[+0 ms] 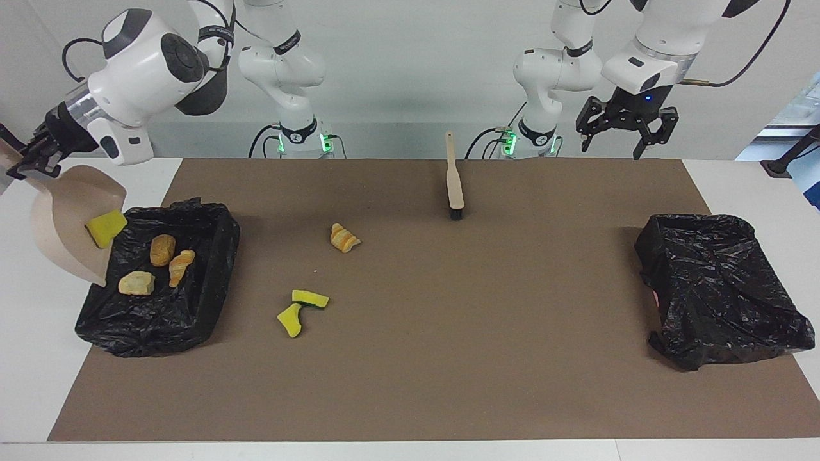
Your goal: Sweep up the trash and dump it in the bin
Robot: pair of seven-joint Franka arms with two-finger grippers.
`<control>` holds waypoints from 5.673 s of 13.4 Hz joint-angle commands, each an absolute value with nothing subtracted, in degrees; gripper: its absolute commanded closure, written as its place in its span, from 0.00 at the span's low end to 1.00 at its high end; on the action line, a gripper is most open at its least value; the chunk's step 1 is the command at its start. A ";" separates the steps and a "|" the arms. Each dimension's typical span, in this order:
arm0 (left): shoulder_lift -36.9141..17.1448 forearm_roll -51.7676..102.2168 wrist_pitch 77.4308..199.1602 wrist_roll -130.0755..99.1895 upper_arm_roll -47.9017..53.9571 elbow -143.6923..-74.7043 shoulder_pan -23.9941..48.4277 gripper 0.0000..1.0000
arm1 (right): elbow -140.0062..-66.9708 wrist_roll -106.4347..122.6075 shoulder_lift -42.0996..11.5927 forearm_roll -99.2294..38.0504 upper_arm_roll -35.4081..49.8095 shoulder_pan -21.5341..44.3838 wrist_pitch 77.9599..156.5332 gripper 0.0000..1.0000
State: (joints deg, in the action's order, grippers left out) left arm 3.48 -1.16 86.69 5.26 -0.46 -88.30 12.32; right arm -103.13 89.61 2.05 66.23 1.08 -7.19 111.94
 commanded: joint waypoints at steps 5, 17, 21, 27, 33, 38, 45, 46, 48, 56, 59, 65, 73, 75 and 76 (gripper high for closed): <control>2.02 -1.23 84.99 6.50 -0.44 -85.17 8.89 0.00 | -107.14 84.29 1.93 64.41 1.32 -7.03 113.73 1.00; 1.32 -1.05 82.70 6.15 -0.62 -84.55 7.21 0.00 | -103.19 89.47 3.43 48.72 1.41 -8.62 110.14 1.00; 1.93 -1.23 83.94 5.54 -0.79 -84.90 7.29 0.00 | -100.55 90.35 3.43 45.08 1.58 -8.96 107.84 1.00; 2.11 -1.41 83.67 5.63 -0.88 -85.08 7.21 0.00 | -98.09 88.69 2.90 37.91 0.79 -11.69 107.67 1.00; 2.11 -1.41 83.67 5.63 -0.88 -85.08 7.21 0.00 | -98.35 75.99 3.69 22.97 1.23 -10.90 101.27 1.00; 2.11 -1.41 83.67 5.63 -0.88 -85.08 7.21 0.00 | -98.70 43.47 5.01 16.11 2.90 -3.88 92.56 1.00; 2.11 -1.41 83.58 5.63 -0.88 -85.08 7.21 0.00 | -100.19 7.61 2.91 1.25 2.99 5.52 92.63 1.00; 2.11 -1.41 83.58 5.63 -0.88 -85.08 7.21 0.00 | -100.20 3.73 1.68 0.36 2.99 7.63 93.94 1.00; 2.11 -1.41 83.58 5.63 -0.88 -85.08 7.21 0.00 | -100.37 -3.30 -0.78 -1.13 2.99 11.93 98.15 1.00; 2.11 -1.41 83.58 5.63 -0.88 -85.08 7.21 0.00 | -95.03 -28.01 -16.50 -2.73 2.90 28.28 110.82 1.00; 2.11 -1.41 83.58 5.63 -0.88 -85.08 7.21 0.00 | -88.88 -35.39 -24.14 -1.24 2.64 33.12 113.36 1.00; 2.11 -1.41 83.58 5.63 -0.88 -85.08 7.21 0.00 | -84.55 -39.37 -30.50 0.44 2.64 35.77 118.12 0.46; 2.11 -1.41 83.58 5.63 -0.88 -85.08 7.21 0.00 | -89.37 -38.84 -23.40 4.57 2.99 36.65 114.88 0.00; 2.11 -1.41 83.58 5.63 -0.88 -85.08 7.21 0.00 | -94.02 -39.81 -19.10 0.99 3.08 37.09 114.70 0.00; 2.11 -1.41 83.58 5.63 -0.88 -85.08 7.21 0.00 | -96.22 -40.25 -16.98 0.01 3.16 37.35 114.70 0.00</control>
State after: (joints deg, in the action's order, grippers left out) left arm 2.14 -1.12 84.44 5.60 -1.23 -85.94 7.88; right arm -88.89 -38.92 -23.22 2.05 3.05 36.94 114.41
